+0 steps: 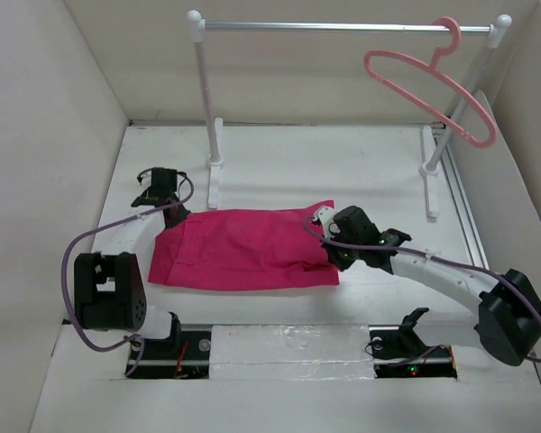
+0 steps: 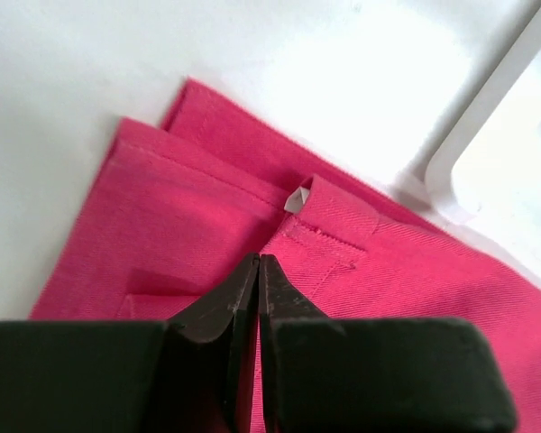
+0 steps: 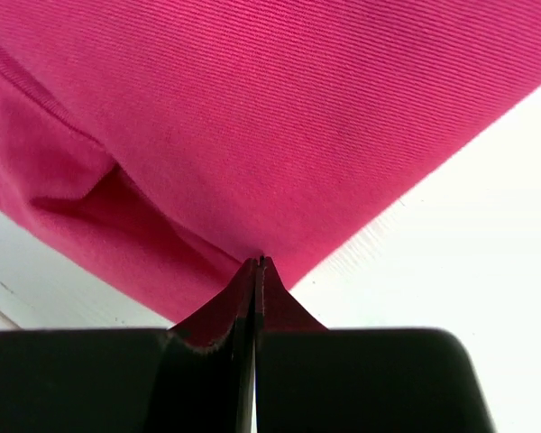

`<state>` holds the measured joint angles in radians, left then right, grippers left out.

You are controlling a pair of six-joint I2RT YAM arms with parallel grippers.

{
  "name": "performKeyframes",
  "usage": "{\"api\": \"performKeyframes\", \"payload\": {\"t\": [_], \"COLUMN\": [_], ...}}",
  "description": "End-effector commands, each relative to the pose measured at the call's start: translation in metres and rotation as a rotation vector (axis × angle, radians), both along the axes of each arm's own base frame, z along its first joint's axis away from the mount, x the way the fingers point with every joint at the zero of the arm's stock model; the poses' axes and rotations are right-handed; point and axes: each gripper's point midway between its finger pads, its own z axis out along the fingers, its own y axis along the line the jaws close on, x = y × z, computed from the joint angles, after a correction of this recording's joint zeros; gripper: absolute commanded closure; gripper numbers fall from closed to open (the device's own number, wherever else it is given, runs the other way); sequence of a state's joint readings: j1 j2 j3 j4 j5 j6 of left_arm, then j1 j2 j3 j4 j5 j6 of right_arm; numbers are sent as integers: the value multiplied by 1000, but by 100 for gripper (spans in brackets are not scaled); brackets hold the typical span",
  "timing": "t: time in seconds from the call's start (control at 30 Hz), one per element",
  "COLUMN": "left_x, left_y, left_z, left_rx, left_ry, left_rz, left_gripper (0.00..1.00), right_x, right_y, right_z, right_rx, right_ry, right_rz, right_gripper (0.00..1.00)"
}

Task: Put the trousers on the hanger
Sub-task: Fold the trousers

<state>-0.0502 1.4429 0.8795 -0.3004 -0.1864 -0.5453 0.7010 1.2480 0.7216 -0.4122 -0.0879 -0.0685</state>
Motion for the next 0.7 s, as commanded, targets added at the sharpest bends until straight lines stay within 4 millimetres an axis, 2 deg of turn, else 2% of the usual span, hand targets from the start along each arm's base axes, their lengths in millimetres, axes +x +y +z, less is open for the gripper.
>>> {"api": "performKeyframes", "payload": {"t": [0.0, 0.1, 0.13, 0.17, 0.2, 0.23, 0.27, 0.3, 0.33, 0.4, 0.47, 0.5, 0.57, 0.6, 0.63, 0.67], "left_x": [10, 7, 7, 5, 4, 1, 1, -3, -5, -6, -5, -3, 1, 3, 5, 7], "left_y": [21, 29, 23, 18, 12, -5, -5, -11, -15, -17, -22, -23, -27, -29, -32, -34], "left_z": [43, 43, 42, 37, 34, 29, 26, 22, 19, 12, 4, 3, -2, -3, -4, -5], "left_rx": [45, 48, 25, 1, -27, -101, -99, -126, -126, -131, -154, -157, -161, -169, -184, -193], "left_ry": [-107, -106, -102, -78, -63, -47, -35, -25, -19, -10, 15, 20, 21, 16, 12, 6], "left_rz": [36, 42, 9, -10, -31, -100, -107, -130, -144, -165, -191, -201, -215, -225, -232, -233], "left_gripper": [100, 100, 100, 100, 99, 57, 57, 45, 32, 27, 27, 29, 38, 43, 59, 66], "right_x": [3, -4, -9, -10, -9, -10, -9, -9, -8, -1, 0, 3, 14, 16, 21, 23], "right_y": [-5, -14, -14, -12, -8, -4, -3, 1, 3, 10, 13, 17, 11, 13, 10, 7], "right_z": [22, 20, 19, 19, 19, 19, 18, 17, 11, 8, -5, -3, -2, 5, 8, 14], "right_rx": [-4, -30, -33, -27, -11, -4, -7, -9, -21, -23, -62, -71, -109, -99, -106, -105], "right_ry": [-67, -53, -54, -54, -57, -45, -40, -40, -22, -26, 5, -6, -37, -64, -89, -109], "right_rz": [14, 11, 20, 41, 50, 68, 74, 90, 95, 111, 137, 140, 85, 79, 46, 17], "right_gripper": [100, 100, 95, 84, 58, 44, 44, 40, 39, 39, 38, 39, 46, 62, 71, 79]}}
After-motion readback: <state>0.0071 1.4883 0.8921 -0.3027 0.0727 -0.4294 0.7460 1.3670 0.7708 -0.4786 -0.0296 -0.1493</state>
